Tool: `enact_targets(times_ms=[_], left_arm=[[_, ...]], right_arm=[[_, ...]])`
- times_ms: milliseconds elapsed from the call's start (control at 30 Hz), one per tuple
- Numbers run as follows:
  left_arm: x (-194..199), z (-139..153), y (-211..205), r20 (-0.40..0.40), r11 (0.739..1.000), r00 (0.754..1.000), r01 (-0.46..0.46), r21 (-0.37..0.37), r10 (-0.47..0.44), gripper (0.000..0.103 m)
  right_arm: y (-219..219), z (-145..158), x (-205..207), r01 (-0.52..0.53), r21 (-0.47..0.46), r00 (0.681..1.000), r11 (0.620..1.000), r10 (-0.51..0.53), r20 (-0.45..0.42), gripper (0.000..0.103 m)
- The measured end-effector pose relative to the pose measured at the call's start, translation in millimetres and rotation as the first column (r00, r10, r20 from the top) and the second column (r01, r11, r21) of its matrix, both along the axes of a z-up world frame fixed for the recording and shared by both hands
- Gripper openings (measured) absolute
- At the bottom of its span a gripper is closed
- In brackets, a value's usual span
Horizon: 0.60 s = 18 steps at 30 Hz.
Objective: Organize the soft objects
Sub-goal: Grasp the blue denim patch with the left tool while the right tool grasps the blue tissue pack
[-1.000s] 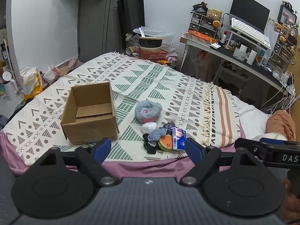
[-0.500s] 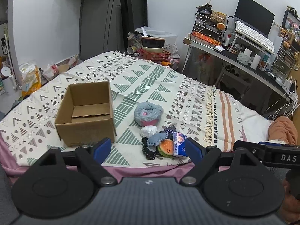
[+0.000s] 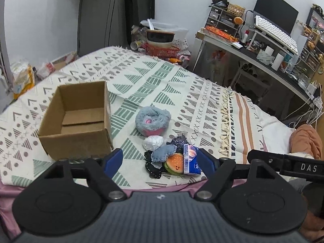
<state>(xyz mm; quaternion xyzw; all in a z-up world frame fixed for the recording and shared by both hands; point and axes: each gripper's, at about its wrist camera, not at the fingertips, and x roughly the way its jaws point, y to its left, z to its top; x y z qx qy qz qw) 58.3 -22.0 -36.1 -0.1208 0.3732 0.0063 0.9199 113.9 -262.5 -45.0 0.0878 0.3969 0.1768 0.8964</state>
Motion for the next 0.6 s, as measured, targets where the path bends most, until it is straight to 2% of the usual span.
enact_targets(times_ms=[67,200,400,600], left_arm=[[8,-5,0,-0.009,1.0,1.0,0.0,-0.005,0.0,0.075],[22,-16,2,-0.022,1.0,1.0,-0.019,-0.024,0.019,0.063],[46,-37,4,-0.069,0.998,0.997,-0.041,-0.051,0.037,0.052],[69,-60,6,-0.112,0.996,0.993,-0.048,-0.076,0.039,0.05]], right_arm=[[0,-4,7,0.004,-0.001,1.0,1.0,-0.004,0.003,0.102],[4,-16,22,-0.01,-0.02,1.0,1.0,0.009,-0.011,0.1],[10,-39,46,-0.02,0.014,0.997,1.0,0.021,-0.076,0.084],[15,-74,64,-0.024,0.076,0.99,0.997,0.035,-0.139,0.082]])
